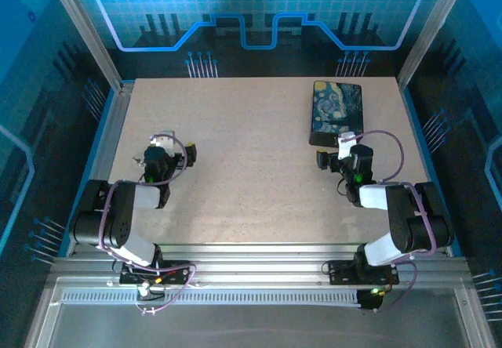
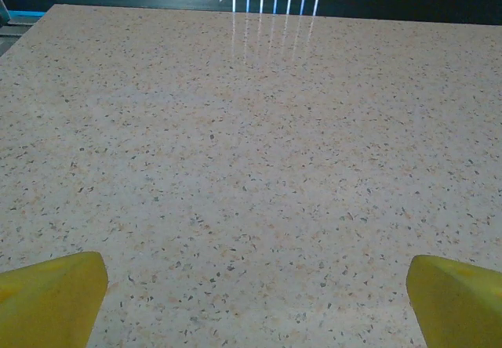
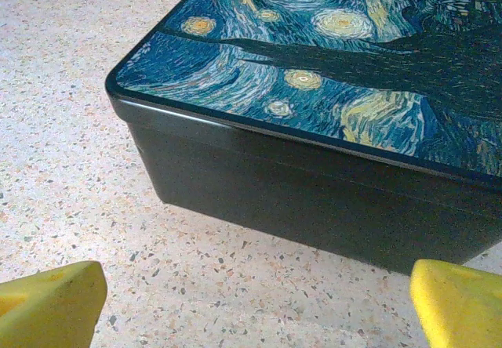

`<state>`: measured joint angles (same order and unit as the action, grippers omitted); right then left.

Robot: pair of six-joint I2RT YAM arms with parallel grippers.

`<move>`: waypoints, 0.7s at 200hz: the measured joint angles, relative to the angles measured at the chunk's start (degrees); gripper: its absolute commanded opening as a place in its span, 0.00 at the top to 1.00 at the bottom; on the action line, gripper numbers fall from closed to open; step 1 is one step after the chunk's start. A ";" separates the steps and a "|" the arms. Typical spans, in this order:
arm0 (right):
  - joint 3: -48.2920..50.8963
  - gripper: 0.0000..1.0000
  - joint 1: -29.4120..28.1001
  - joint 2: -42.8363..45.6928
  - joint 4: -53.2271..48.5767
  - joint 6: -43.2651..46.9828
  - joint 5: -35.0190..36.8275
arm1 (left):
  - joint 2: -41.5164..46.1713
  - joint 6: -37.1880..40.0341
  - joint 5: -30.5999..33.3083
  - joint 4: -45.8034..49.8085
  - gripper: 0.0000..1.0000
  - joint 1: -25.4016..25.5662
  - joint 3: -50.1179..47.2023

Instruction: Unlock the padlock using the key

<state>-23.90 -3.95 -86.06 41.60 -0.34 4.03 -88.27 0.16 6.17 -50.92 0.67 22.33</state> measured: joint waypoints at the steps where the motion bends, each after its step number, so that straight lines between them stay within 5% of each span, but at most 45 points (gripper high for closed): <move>1: 0.00 0.00 0.00 0.00 0.00 0.00 0.00 | 0.00 -0.02 0.00 0.00 0.01 0.00 0.00; 140: -0.09 0.00 0.00 0.00 0.00 0.00 0.00 | 0.00 -0.02 -0.57 0.02 0.01 -0.02 0.00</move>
<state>-23.99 -3.95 -86.06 41.60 -0.34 4.03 -88.27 0.14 5.61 -50.89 0.64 22.33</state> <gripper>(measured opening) 0.999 0.990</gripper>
